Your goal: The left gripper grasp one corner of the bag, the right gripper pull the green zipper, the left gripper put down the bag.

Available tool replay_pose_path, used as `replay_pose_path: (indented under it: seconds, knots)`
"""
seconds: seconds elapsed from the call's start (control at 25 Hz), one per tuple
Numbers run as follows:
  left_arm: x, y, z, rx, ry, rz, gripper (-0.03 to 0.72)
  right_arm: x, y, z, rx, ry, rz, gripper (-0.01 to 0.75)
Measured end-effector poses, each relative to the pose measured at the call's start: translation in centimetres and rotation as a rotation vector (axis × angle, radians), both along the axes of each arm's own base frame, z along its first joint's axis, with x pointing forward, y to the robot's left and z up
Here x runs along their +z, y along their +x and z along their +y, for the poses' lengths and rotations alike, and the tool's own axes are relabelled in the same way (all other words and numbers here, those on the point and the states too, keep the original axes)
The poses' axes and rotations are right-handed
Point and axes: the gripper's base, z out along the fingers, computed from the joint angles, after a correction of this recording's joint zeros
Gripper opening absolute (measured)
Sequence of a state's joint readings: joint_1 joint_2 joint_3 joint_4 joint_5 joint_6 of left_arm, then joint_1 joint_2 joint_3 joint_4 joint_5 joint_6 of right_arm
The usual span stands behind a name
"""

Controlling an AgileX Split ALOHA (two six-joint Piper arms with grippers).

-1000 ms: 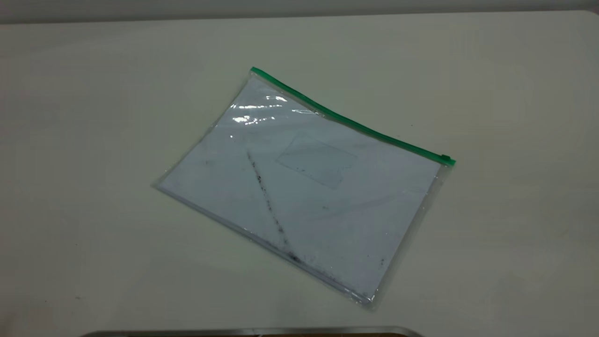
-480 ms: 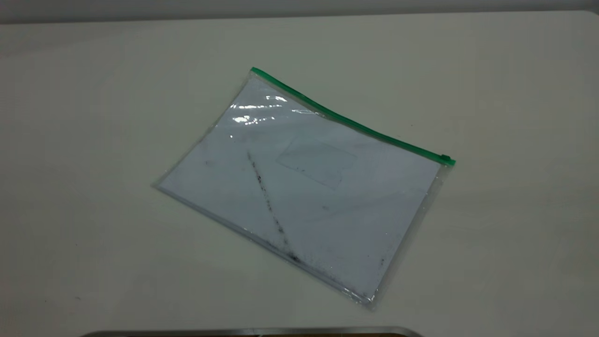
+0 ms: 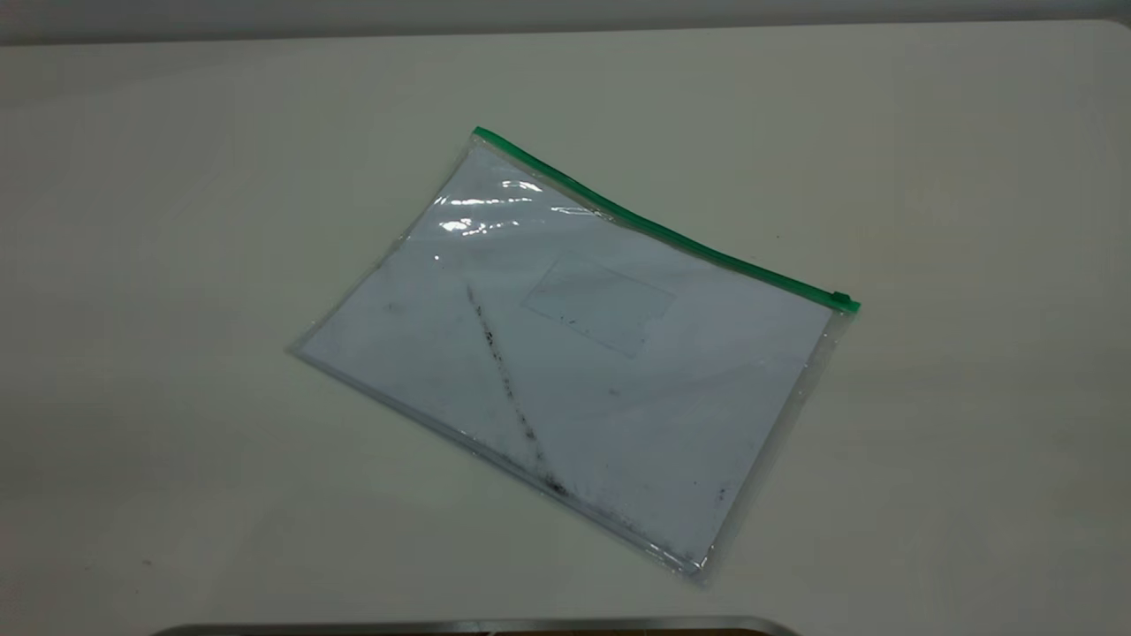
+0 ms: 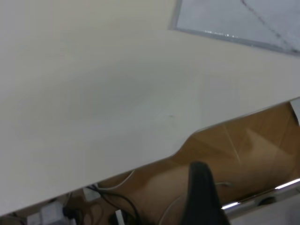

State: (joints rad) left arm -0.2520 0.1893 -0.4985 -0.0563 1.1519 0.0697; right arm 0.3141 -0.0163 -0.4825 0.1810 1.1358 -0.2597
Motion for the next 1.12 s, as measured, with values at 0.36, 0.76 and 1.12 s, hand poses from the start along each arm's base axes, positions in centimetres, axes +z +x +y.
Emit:
replay_pose_path:
  seconds: [0.36, 0.76, 1.12]
  knots:
    - [-0.2, 0.1, 0.0, -0.006, 0.007, -0.013, 0.590, 0.0, 0.0, 0.0, 0.000, 0.001, 0.001, 0.585]
    - [-0.2, 0.1, 0.0, -0.004, 0.007, -0.015, 0.590, 0.0, 0.0, 0.0, 0.001, 0.003, 0.001, 0.585]
    - [-0.2, -1.4, 0.5, 0.265, -0.011, -0.133, 0.590, 0.0, 0.0, 0.0, 0.001, 0.003, 0.001, 0.585]
